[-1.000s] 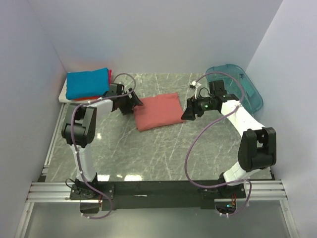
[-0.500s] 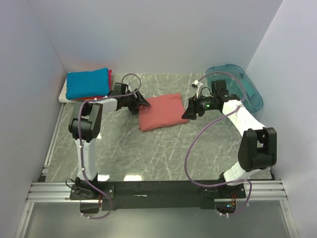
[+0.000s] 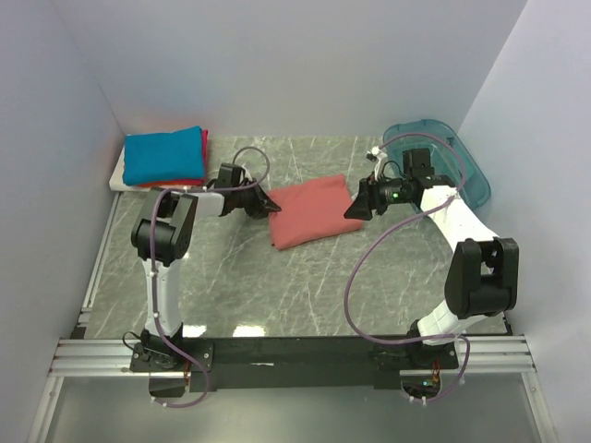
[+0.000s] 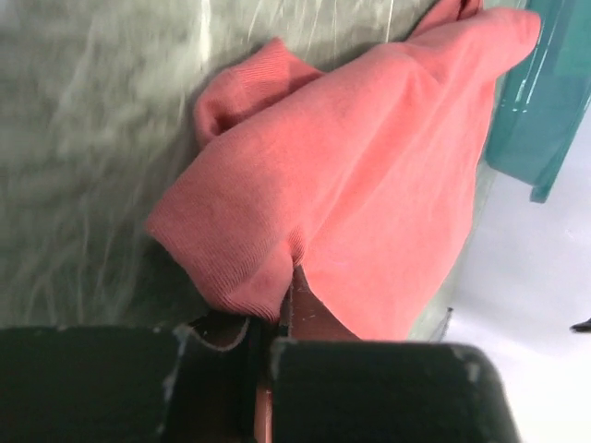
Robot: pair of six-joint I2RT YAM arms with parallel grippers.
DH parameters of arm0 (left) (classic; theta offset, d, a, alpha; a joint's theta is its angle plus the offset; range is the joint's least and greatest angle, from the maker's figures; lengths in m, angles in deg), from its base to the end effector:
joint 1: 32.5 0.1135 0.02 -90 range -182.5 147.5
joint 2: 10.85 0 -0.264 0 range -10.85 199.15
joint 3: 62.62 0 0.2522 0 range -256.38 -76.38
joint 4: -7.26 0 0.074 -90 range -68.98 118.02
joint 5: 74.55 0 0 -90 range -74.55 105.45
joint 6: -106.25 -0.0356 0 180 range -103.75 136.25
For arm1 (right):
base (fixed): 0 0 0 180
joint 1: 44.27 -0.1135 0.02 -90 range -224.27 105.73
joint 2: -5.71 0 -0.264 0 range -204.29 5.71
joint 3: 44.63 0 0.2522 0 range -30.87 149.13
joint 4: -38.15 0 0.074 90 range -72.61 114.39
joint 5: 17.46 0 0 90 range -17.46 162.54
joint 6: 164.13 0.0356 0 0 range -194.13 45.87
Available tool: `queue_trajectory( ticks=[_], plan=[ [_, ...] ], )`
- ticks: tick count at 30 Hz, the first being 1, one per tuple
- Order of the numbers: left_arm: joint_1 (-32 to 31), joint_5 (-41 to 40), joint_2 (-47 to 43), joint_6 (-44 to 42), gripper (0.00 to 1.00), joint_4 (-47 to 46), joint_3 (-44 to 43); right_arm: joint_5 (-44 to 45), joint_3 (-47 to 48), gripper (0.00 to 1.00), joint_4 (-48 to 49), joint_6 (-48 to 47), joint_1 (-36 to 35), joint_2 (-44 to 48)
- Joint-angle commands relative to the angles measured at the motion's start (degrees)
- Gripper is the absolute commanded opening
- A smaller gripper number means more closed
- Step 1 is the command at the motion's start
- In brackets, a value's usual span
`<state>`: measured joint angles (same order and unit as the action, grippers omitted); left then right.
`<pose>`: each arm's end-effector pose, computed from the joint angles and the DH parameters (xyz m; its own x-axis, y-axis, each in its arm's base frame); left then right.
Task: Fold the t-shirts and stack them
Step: Neatly place the folded tshirt to the corner
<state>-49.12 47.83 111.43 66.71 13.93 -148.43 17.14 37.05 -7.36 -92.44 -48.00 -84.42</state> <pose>0.4159 -0.1440 0.1156 -0.8922 -0.4134 -0.1821 -0.1131 0.5948 -0.7958 0.3229 0.0504 0.2643 -0.6026 -0.2181 -0.7677 -0.7474 0.4915 0.4471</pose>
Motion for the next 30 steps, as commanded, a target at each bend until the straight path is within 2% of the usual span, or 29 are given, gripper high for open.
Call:
queue_trajectory(
  ticks=[1,4,5,8,12,18,22,30],
  plan=[
    [-0.7,-5.6,-2.9,-4.9,0.0,-0.6,5.5,-2.2,0.5,0.68,-0.1,-0.5,1.0,0.9],
    [-0.8,-11.8,-9.5,-10.1,0.0,1.7,6.7,-2.5,0.3,0.68,-0.2,-0.6,1.7,1.2],
    [-1.0,-19.7,-13.3,-11.6,0.0,6.9,6.1,-2.5,0.3,0.68,-0.2,-0.4,1.9,1.5],
    [-1.7,-36.5,-19.2,-16.0,0.0,18.9,2.8,-2.5,0.1,0.68,0.2,-0.2,2.3,1.9],
    [-1.8,-49.3,-23.1,-19.8,0.0,28.5,-1.2,-2.9,0.3,0.68,0.2,-0.2,2.5,1.7],
    [-3.1,-64.4,-25.1,-25.8,0.0,32.8,-4.3,-3.0,0.3,0.68,0.2,-0.1,2.6,2.1],
    [-3.7,-71.9,-24.5,-30.1,0.0,34.2,-6.8,-3.4,0.3,0.68,0.3,-0.1,2.8,2.5],
    [-4.0,-78.5,-23.8,-36.0,0.0,36.3,-15.0,-4.5,0.4,0.68,0.0,-0.4,3.4,2.2]
  ],
)
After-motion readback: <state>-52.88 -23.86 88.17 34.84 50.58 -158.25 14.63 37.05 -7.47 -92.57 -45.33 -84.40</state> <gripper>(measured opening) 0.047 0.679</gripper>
